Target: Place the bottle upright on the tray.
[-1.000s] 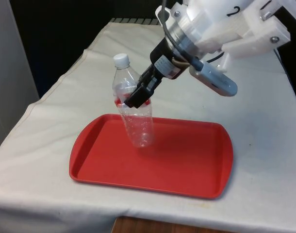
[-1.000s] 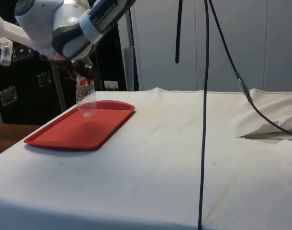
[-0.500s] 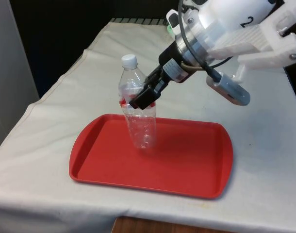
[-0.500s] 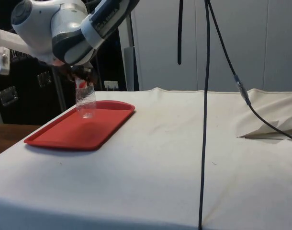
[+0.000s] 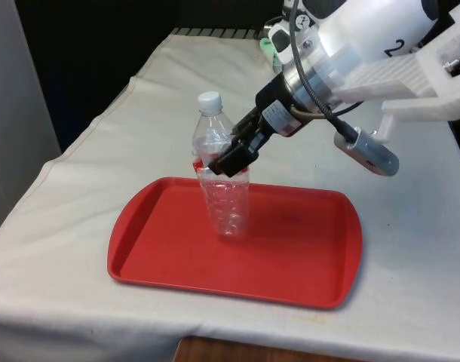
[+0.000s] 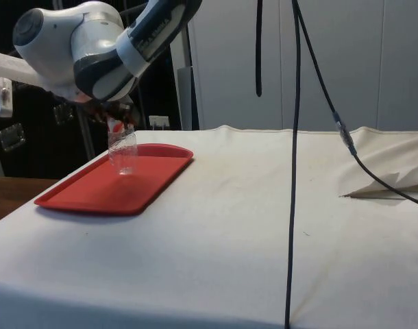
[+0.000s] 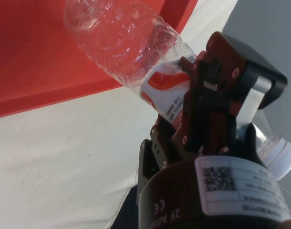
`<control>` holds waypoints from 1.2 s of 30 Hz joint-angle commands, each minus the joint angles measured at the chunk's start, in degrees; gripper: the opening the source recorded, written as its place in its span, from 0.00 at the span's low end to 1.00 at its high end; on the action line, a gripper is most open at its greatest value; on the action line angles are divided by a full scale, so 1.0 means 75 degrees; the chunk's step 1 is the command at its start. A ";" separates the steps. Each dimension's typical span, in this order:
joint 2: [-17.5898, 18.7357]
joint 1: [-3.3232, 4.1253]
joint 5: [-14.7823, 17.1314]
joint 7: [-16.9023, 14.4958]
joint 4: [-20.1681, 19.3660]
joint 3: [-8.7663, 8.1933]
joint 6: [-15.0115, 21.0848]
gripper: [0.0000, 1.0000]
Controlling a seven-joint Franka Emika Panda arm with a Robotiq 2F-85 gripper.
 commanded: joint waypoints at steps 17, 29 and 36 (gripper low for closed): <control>0.0275 0.0000 -0.0115 0.0061 0.0229 0.0084 -0.0076 0.15; 0.0321 0.0053 -0.0336 0.0191 0.0313 0.0191 -0.0359 0.15; 0.0336 0.0046 -0.0413 0.0222 0.0321 0.0267 -0.0435 0.15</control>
